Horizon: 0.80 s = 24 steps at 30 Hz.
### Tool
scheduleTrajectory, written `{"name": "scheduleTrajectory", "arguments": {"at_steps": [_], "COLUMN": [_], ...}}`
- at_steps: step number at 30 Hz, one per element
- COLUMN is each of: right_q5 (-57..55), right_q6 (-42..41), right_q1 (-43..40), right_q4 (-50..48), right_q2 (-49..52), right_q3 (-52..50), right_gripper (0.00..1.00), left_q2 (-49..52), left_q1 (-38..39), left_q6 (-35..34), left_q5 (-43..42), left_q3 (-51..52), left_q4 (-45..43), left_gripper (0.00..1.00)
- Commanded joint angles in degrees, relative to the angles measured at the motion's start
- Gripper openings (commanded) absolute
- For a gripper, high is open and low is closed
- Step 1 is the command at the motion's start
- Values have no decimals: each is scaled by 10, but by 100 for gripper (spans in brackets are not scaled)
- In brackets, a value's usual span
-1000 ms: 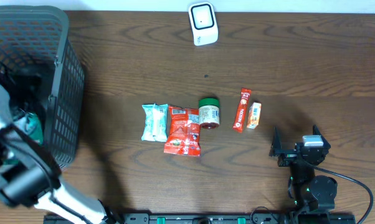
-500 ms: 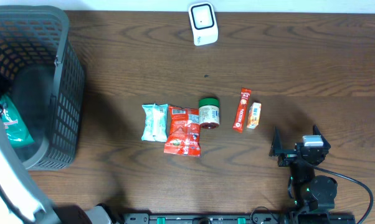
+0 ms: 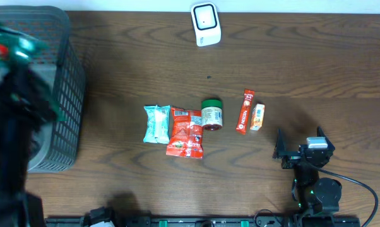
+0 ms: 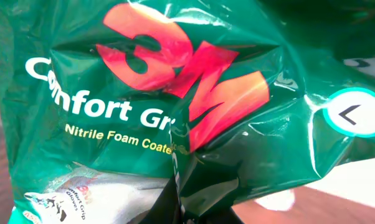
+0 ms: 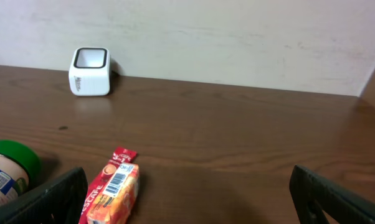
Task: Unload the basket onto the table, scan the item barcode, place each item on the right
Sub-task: 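Carry the gloves pack out and lay it over the snack bag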
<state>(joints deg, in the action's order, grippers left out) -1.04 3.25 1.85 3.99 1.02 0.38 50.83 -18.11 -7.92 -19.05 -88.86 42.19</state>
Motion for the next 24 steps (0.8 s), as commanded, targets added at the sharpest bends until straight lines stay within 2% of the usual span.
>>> {"name": "scheduleTrajectory", "arguments": {"at_steps": [1,5,10,17,20,24], "right_q5": [1,1,1,1,1,1], "right_q6": [5,5,5,5,5,5], "right_q1": [0,0,0,0,0,0], "right_q4": [2,2,2,2,2,2], "right_q2": [-3,-3,-3,-3,-3,-3], "right_q3": [-1,-1,-1,-1,-1,-1], "right_gripper": [99,99,99,99,99,99], "left_q2": [3,21,81,249,324,415], "left_q1": [49,116,197,285,305,308], "left_q6": [-5,-5,7,107,136,137], "left_q5": [-150,-248,-364,-595,-643,-661], "left_q3": [-3,15,65,98,98,98], "left_q4": [24,69,74,73,73,75], "left_gripper": [7,7,8,7,7,7]}}
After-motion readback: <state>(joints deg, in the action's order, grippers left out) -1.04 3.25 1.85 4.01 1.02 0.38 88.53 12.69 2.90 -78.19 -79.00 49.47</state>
